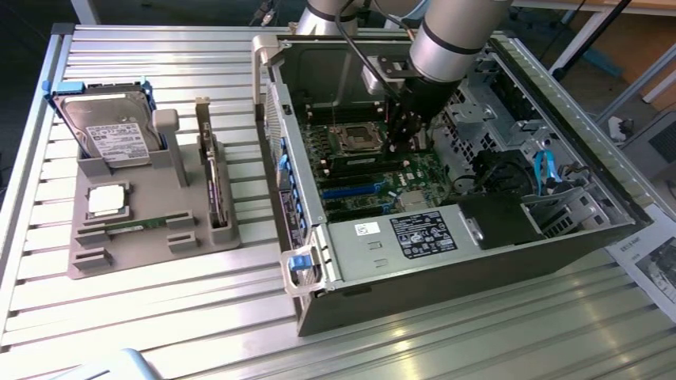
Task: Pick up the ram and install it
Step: 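Insert the ram into the slot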
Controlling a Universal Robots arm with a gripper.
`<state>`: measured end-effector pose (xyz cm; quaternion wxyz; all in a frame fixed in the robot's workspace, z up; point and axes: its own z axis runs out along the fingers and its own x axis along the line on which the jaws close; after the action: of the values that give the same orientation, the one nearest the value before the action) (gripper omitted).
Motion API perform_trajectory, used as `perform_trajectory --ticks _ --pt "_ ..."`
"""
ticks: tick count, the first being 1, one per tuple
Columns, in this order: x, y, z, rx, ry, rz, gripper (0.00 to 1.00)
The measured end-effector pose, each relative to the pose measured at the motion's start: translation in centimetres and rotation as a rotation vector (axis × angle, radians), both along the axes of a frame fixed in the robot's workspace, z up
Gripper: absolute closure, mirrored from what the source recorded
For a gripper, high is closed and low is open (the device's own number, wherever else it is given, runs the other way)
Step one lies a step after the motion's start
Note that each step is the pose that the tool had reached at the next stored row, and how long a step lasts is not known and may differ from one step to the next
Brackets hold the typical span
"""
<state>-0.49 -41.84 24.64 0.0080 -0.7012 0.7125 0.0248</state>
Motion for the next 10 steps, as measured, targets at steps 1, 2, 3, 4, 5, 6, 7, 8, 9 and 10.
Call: perform_trajectory --ticks 1,2,3,4,5,6,7,8,9,10 --pt "0.00 0.00 -0.03 0.0002 -0.0001 0.000 0.88" --pt "0.00 0.00 -0.11 0.0002 -0.0001 0.000 0.88" --pt "0.00 0.00 -0.17 -0.0001 0.0000 0.000 0.88" --pt "0.00 0.00 -0.16 -0.0002 0.0001 0.000 0.88" --pt "0.00 0.00 -0.16 -0.0002 0.0001 0.000 0.88" --pt "0.00 0.00 -0.17 -0.0002 0.0000 0.000 0.88" --pt "0.00 0.00 -0.17 -0.0002 0.0001 0.000 0.88" --pt "0.01 0.00 -0.18 -0.0001 0.0000 0.000 0.88" --pt "0.04 0.00 -0.18 -0.0001 0.0000 0.000 0.88" --pt "0.08 0.00 -0.18 -0.0001 0.0001 0.000 0.88"
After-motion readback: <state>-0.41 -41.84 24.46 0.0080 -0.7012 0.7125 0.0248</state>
